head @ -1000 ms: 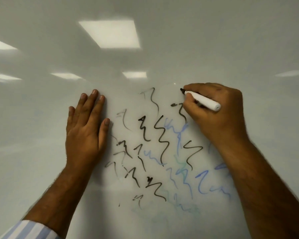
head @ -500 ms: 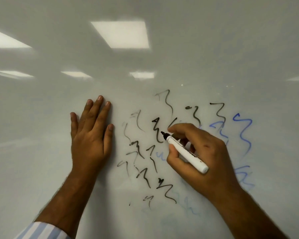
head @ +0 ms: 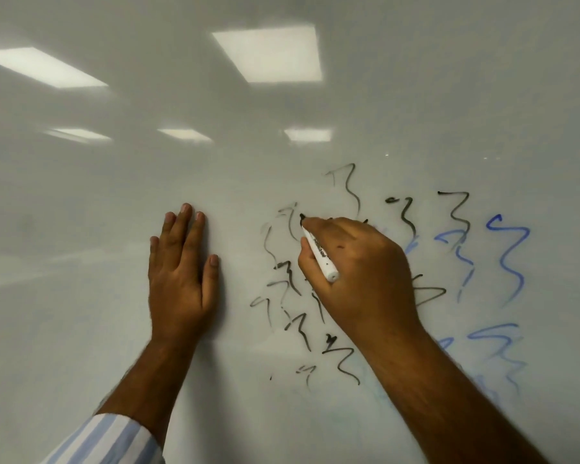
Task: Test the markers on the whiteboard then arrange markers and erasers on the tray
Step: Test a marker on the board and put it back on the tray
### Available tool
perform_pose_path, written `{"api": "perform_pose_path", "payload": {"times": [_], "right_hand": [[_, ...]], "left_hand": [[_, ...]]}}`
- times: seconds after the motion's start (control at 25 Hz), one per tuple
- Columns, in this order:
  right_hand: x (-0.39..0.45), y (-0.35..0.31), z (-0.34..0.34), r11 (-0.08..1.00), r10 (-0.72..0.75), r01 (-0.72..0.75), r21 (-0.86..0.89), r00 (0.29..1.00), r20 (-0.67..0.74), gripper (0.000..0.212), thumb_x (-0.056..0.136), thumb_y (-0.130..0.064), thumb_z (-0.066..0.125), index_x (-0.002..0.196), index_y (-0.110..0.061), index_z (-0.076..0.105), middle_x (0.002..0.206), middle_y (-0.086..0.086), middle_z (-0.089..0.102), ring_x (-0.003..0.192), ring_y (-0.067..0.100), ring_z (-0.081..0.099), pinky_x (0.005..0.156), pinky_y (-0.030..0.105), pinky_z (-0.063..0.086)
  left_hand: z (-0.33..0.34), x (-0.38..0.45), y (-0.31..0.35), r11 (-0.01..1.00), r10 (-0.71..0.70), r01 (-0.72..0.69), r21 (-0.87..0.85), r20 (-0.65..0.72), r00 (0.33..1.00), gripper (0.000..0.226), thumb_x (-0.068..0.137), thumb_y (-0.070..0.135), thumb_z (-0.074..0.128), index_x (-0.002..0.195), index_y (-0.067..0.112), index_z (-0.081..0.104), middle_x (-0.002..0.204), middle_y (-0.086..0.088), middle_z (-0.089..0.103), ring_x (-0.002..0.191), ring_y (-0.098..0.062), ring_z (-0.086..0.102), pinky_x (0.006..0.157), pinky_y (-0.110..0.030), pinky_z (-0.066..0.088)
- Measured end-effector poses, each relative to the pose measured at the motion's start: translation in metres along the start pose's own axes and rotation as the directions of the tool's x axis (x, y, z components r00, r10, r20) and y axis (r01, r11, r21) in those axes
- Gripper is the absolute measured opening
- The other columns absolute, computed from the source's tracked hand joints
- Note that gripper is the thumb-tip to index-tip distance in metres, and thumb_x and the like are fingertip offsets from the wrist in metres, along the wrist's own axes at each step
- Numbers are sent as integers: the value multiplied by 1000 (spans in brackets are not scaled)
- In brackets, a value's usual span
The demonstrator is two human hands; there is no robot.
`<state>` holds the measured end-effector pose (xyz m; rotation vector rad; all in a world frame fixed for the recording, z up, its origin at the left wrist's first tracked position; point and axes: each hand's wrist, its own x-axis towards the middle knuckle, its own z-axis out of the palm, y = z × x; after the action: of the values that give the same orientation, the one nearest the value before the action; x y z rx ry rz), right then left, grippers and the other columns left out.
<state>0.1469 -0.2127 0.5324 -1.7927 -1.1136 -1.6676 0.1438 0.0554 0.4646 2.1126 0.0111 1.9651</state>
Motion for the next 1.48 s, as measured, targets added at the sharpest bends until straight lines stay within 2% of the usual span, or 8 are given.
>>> {"api": "perform_pose_path", "payload": {"times": [0.36,0.52,0.64,0.76,0.88,1.08,1.28,1.48], "right_hand": [[-52,-31,-4,990,118,-121,75,992,43,15,95,-20,67,101,-12,79,84,-1,74,70,16,66,61,33,58],[-66,-71,19,987,32,-50,156,993,116,25,100,-23,65,117,-12,78,98,-1,76,84,16,69,73,31,59],[-58,-86,53,999,18,-24,34,984,176,31,101,-26,61,126,-14,76,105,0,77,89,16,71,72,32,62],[-51,-86,63,990,135,-131,-50,987,86,33,100,-26,58,123,-13,77,104,2,80,87,18,72,73,33,63],[-63,-92,63,992,110,-104,-72,990,90,34,98,-26,57,119,-10,79,100,5,81,82,21,73,70,35,64],[-90,-108,55,979,198,-180,-98,955,220,38,93,-31,53,110,-14,83,93,-1,81,78,17,73,64,30,62],[-134,-107,56,948,306,-303,-97,952,18,27,99,-18,66,120,-6,79,104,2,79,90,17,71,77,30,60],[-179,-117,60,931,350,-341,-127,935,57,27,99,-19,66,118,-5,80,103,2,79,89,18,72,77,31,62]], "left_hand": [[-2,-6,-11,998,57,-58,12,12,998,64,106,31,45,165,12,31,175,-7,23,164,-26,14,131,-56,18],[-4,-5,-21,992,119,-120,22,38,992,64,107,32,46,166,11,30,175,-8,22,164,-26,14,132,-52,18],[-9,-9,-33,982,187,-188,9,79,979,65,108,32,47,166,10,28,175,-9,21,164,-26,14,132,-51,18],[-14,-13,-43,971,238,-239,2,96,967,64,108,32,48,165,10,30,175,-9,23,164,-27,15,132,-51,18],[-14,-19,-48,968,248,-252,24,96,964,64,108,34,48,165,11,31,175,-8,23,164,-27,14,132,-51,16],[-15,-23,-54,969,244,-246,17,96,965,65,107,34,50,166,13,30,175,-7,23,164,-27,15,131,-54,19],[-14,-27,-54,969,246,-247,15,72,967,67,106,34,52,165,12,32,174,-8,25,163,-28,18,132,-53,17],[-13,-33,-53,974,224,-225,16,55,973,65,106,32,53,165,12,34,173,-9,27,163,-28,19,131,-54,18]]}}
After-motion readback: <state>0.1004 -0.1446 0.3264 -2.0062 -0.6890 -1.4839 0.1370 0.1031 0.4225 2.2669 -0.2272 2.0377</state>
